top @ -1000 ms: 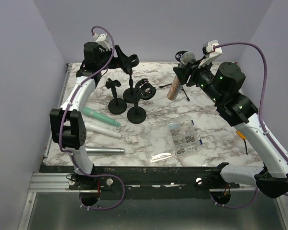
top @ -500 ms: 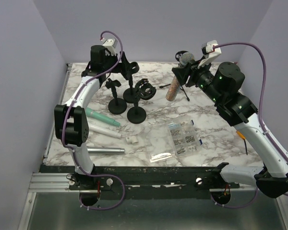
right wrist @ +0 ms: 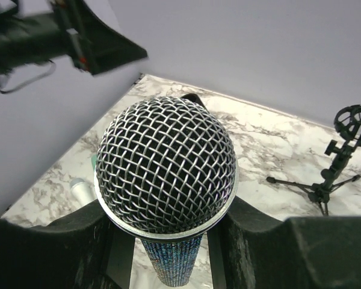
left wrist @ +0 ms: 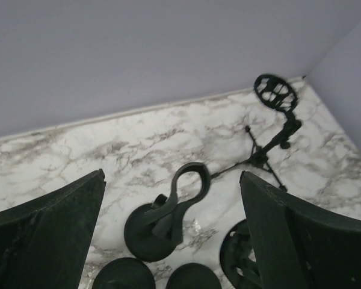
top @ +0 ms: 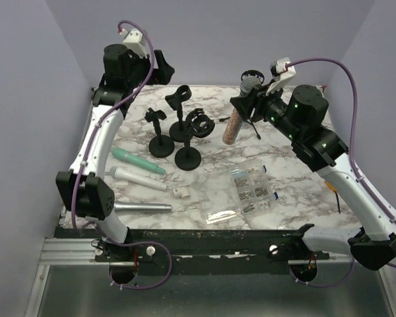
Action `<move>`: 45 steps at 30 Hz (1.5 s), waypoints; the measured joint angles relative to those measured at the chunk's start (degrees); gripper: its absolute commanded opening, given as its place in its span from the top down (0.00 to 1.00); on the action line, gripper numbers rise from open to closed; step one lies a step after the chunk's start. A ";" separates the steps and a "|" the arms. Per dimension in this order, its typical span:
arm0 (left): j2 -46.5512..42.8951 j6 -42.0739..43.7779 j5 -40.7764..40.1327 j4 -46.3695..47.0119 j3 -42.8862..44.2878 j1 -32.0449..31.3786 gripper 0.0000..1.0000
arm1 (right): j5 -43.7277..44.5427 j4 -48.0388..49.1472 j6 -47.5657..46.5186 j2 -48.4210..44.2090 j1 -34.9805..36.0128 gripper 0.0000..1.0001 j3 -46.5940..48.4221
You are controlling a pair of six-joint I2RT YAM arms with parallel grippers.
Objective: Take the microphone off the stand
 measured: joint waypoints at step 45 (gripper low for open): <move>-41.83 -32.39 31.87 28.94 -55.67 -16.26 0.54 | -36.44 8.63 25.29 10.84 5.05 0.84 -6.73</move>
